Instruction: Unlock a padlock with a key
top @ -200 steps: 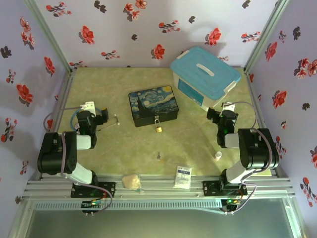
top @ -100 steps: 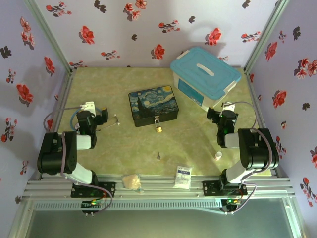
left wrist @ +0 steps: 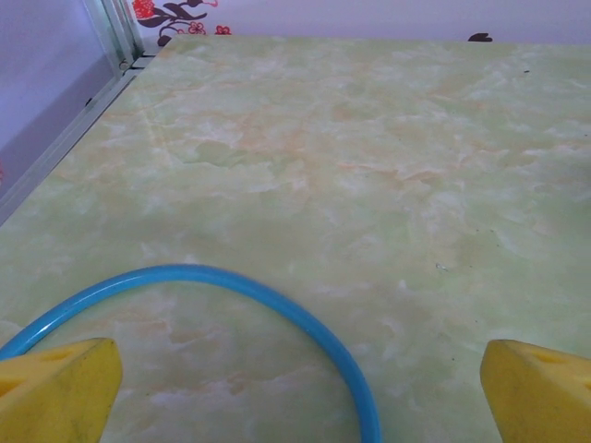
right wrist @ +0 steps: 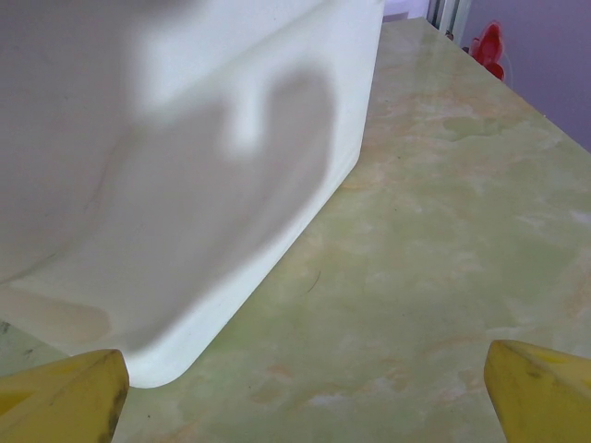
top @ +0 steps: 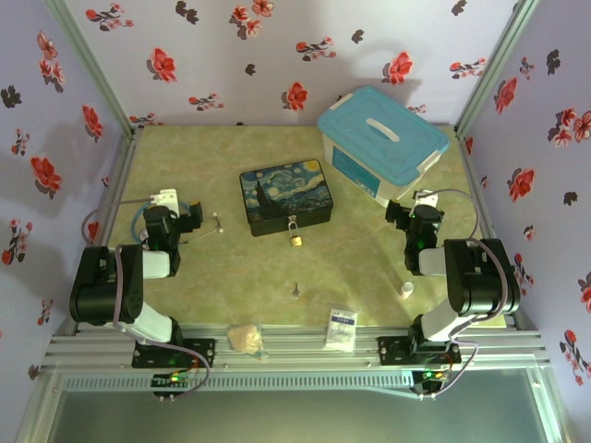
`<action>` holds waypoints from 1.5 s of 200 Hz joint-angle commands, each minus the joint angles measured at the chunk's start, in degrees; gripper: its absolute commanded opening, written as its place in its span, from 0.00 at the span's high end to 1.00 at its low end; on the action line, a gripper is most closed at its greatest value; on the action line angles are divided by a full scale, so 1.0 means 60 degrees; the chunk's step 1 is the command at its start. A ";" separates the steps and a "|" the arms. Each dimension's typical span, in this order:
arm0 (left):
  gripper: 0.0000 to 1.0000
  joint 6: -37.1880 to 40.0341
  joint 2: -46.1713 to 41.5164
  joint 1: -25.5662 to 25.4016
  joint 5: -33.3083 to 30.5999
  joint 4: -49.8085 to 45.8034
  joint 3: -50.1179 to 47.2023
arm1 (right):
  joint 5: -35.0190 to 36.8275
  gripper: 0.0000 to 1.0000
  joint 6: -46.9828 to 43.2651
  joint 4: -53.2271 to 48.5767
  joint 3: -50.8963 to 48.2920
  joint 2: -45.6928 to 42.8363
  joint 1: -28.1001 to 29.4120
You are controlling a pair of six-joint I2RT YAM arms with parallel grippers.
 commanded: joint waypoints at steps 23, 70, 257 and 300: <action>0.00 0.0224 0.0090 0.0040 0.0267 0.0045 0.0146 | -0.0085 0.01 -0.0194 -0.0002 0.0163 -0.0044 -0.0067; 0.00 0.0048 -0.1546 -0.0001 -0.0465 -0.0340 -0.0326 | 0.0862 0.01 0.0134 -0.0851 -0.0108 -0.1661 -0.0052; 0.00 -0.8498 -0.7399 -0.2859 0.2693 -0.7664 -0.0156 | -0.0238 0.08 0.4188 -1.3056 0.3976 -0.3854 0.5516; 0.00 -0.8873 -0.7385 -0.4813 0.2059 -0.8948 -0.0015 | 0.0641 0.09 0.5705 -1.2873 0.4436 -0.2405 0.8617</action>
